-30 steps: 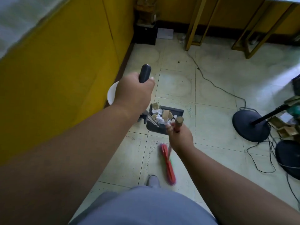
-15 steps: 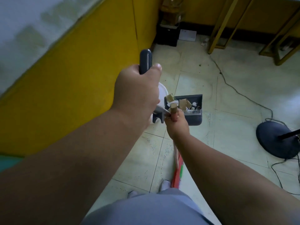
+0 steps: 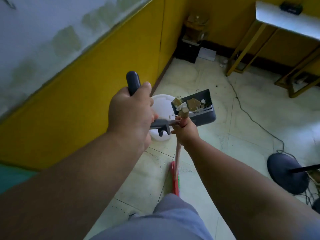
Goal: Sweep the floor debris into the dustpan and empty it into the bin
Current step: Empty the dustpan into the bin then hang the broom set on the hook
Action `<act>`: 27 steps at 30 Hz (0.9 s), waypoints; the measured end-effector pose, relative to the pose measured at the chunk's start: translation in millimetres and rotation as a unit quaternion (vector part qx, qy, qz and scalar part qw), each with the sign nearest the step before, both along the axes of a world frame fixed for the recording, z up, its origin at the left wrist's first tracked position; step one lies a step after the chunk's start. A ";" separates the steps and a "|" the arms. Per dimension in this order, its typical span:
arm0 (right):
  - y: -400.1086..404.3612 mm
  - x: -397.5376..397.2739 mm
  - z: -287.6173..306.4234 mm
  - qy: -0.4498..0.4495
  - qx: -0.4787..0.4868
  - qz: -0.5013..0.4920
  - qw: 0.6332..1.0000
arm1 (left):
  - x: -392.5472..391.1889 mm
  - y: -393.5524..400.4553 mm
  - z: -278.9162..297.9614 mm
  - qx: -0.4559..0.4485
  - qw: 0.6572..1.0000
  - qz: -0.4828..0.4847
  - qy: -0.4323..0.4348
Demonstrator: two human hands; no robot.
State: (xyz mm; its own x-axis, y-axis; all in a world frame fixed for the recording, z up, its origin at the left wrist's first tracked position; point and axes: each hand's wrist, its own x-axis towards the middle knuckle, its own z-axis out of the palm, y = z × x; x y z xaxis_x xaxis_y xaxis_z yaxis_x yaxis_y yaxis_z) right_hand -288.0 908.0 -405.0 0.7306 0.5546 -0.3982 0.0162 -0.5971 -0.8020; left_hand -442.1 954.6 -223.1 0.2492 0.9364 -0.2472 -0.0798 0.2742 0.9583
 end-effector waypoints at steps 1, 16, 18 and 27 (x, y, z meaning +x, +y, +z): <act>6.2 1.5 2.4 -0.002 -0.001 0.002 1.000 | -0.8 5.5 0.3 -0.013 1.000 0.007 -0.012; 75.6 65.7 17.5 -0.019 -0.009 0.081 0.996 | 35.4 68.6 -10.0 -0.149 0.973 0.154 -0.082; 76.1 65.5 12.8 -0.031 -0.029 0.113 0.993 | 38.2 70.4 -14.2 -0.157 0.971 0.159 -0.080; 78.6 67.3 4.8 -0.061 -0.083 0.203 0.974 | 28.2 70.4 -32.5 -0.236 0.936 0.239 -0.106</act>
